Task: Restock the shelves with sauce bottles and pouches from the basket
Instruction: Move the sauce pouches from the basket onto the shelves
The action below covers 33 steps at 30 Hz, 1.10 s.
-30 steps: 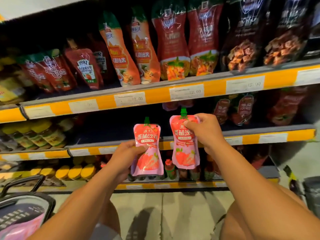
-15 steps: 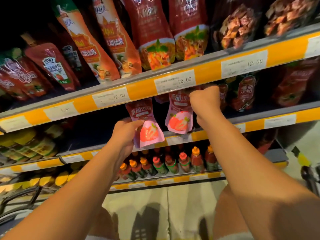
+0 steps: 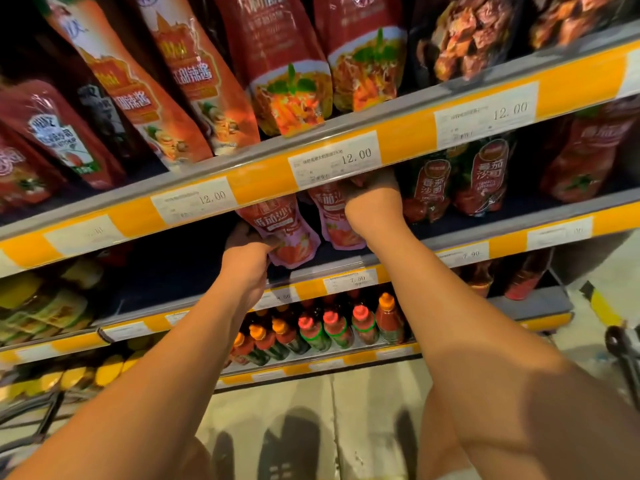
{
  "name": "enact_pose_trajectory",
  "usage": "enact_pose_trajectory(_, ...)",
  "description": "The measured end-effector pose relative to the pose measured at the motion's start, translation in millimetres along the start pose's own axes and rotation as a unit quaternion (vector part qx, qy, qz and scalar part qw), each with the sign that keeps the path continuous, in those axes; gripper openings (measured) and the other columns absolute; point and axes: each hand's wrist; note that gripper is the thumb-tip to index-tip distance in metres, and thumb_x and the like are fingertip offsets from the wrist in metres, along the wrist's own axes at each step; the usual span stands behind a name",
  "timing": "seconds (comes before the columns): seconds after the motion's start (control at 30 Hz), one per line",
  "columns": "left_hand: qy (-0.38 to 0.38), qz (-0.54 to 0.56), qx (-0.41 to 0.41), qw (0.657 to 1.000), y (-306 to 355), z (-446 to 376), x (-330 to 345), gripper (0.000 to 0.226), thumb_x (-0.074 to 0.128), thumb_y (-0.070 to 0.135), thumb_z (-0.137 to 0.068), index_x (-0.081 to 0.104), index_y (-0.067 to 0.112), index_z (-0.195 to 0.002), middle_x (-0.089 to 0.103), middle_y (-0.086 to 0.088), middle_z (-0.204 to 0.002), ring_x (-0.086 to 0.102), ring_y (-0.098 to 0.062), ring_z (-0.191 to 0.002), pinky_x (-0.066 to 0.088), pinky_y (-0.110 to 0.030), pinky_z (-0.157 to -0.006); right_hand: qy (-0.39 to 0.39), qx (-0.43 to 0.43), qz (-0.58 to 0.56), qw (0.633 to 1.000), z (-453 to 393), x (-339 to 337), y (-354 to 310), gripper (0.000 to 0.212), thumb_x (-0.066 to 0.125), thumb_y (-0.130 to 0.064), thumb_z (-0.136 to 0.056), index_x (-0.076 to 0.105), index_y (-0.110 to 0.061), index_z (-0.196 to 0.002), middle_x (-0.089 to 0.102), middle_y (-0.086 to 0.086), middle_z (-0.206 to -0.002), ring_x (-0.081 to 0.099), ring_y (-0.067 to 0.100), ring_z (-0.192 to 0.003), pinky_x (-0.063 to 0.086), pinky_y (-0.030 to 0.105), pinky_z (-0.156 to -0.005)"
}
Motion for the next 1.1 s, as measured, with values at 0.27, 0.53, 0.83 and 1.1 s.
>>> enact_pose_trajectory(0.27,0.001,-0.100,-0.020,0.995,-18,-8,-12,0.040,0.081,0.010,-0.084,0.068,0.014,-0.121,0.072,-0.005,-0.124,0.067,-0.027,-0.116,0.053,-0.045,-0.103,0.021,-0.001,0.020,1.000,3,2,5,0.027,0.067,-0.018,-0.097,0.065,-0.010,-0.123,0.066,0.013,-0.131,0.060,0.029,-0.122,0.049,0.032,-0.102)
enact_pose_trajectory(0.53,-0.030,-0.251,0.093,0.963,-29,-10,-13,0.061,0.087,0.021,-0.071,0.067,0.029,-0.128,0.075,0.012,-0.112,0.072,-0.003,-0.096,0.060,-0.030,-0.084,-0.082,0.069,0.298,0.948,3,7,22,0.023,0.063,-0.019,-0.096,0.066,-0.011,-0.117,0.067,0.012,-0.120,0.065,0.031,-0.104,0.052,0.030,-0.081)
enact_pose_trajectory(0.83,-0.064,-0.240,0.138,0.959,-34,-25,-9,0.054,0.087,0.015,-0.080,0.067,0.017,-0.131,0.073,0.001,-0.126,0.069,-0.016,-0.116,0.056,-0.047,-0.103,-0.018,0.086,0.284,0.955,-18,14,27,0.036,0.079,-0.036,-0.086,0.069,-0.015,-0.113,0.071,0.008,-0.118,0.070,0.029,-0.106,0.048,0.028,-0.074)
enact_pose_trajectory(1.1,-0.061,-0.336,0.160,0.926,-30,-42,9,0.057,0.083,0.025,-0.085,0.062,0.018,-0.137,0.068,0.000,-0.134,0.064,-0.021,-0.123,0.052,-0.046,-0.106,0.078,0.073,0.211,0.972,-26,29,38,0.040,0.074,-0.038,-0.090,0.066,-0.015,-0.122,0.071,0.005,-0.122,0.069,0.025,-0.112,0.049,0.026,-0.081)
Point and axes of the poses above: each hand's wrist, its own z-axis away from the middle knuckle, its own x-axis out of the palm, y = z × x
